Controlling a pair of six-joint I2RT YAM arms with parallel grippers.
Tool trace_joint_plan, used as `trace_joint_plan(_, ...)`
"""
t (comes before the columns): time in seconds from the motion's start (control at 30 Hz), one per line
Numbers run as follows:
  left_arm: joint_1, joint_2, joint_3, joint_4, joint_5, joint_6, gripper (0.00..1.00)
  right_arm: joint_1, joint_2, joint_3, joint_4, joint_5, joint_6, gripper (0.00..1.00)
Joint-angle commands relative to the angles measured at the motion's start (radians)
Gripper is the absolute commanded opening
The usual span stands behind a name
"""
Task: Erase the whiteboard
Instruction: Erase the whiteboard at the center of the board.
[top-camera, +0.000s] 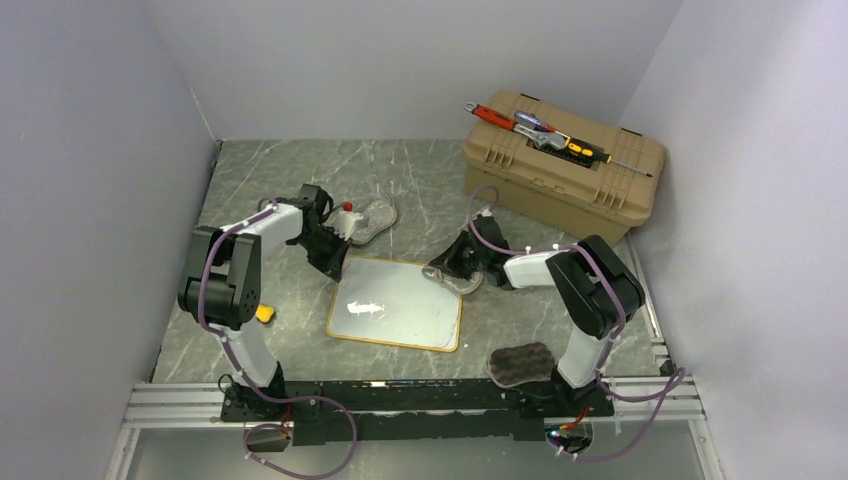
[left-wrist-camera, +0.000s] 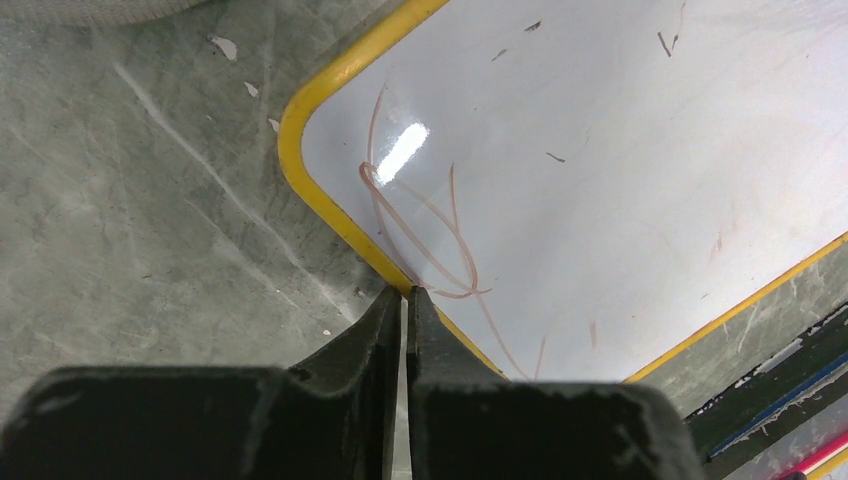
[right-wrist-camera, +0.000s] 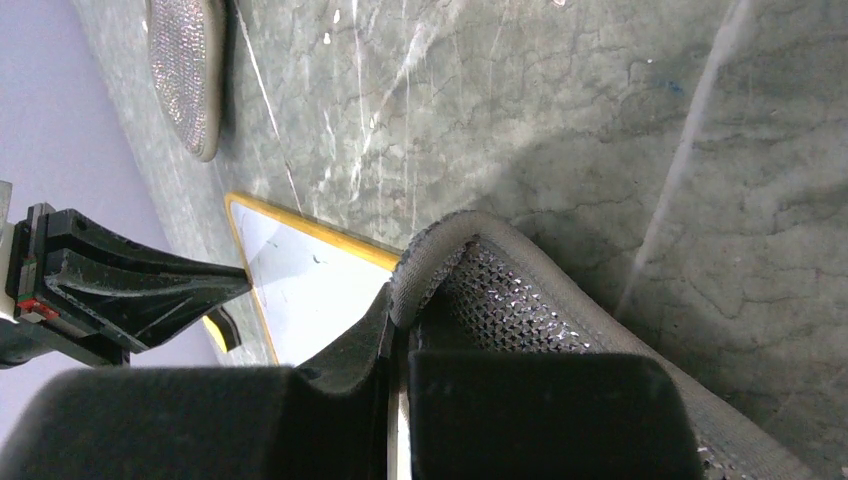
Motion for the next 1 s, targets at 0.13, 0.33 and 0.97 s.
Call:
trace_joint_plan(0.13, -0.005, 0.028, -0.043, -0.007, -0.033, 0.038, 0.02, -0.055, 0.060, -0.145, -0.522, 0.278, -0.124, 0.00)
trace_joint_plan(0.33, -0.003, 0.029, -0.045, -0.006, -0.033, 0.043, 0.02, -0.055, -0.073, -0.095, -0.624, 0.326, -0.119, 0.00)
trace_joint_plan(0.97, 0.009, 0.038, -0.040, -0.006, -0.021, 0.051, 0.02, -0.026, -0.019, 0.006, -0.585, 0.262, -0.170, 0.00)
